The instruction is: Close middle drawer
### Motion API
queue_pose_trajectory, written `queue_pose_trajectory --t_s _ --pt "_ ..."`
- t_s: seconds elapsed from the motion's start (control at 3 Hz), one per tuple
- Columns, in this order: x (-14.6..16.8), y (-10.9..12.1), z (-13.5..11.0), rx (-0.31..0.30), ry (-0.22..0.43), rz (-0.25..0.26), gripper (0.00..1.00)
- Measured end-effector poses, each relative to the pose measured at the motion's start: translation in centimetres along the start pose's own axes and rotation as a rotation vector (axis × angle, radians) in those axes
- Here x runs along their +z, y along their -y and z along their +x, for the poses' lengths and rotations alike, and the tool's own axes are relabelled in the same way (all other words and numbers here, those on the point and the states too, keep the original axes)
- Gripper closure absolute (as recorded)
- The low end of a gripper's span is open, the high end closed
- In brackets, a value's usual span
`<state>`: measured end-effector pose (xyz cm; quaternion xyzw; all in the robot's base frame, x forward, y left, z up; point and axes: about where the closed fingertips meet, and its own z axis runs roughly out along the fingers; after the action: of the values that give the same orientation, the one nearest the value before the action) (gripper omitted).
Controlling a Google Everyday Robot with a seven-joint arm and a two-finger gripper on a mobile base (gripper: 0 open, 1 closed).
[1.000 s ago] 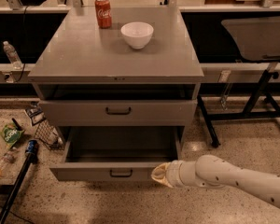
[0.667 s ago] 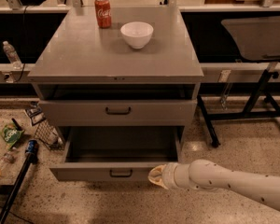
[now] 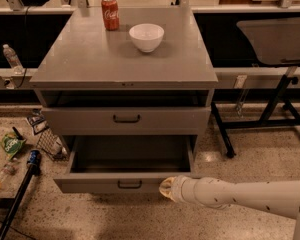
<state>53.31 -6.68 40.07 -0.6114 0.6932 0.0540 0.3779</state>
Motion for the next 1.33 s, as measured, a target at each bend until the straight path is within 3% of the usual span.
queue_pose_trajectory --t_s 0.33,1.33 --pt "0.9 1.7 0.6 -0.03 -0.017 0.04 1.0" --pt "4.3 6.4 3.3 -0.101 -0.032 0.048 1.0"
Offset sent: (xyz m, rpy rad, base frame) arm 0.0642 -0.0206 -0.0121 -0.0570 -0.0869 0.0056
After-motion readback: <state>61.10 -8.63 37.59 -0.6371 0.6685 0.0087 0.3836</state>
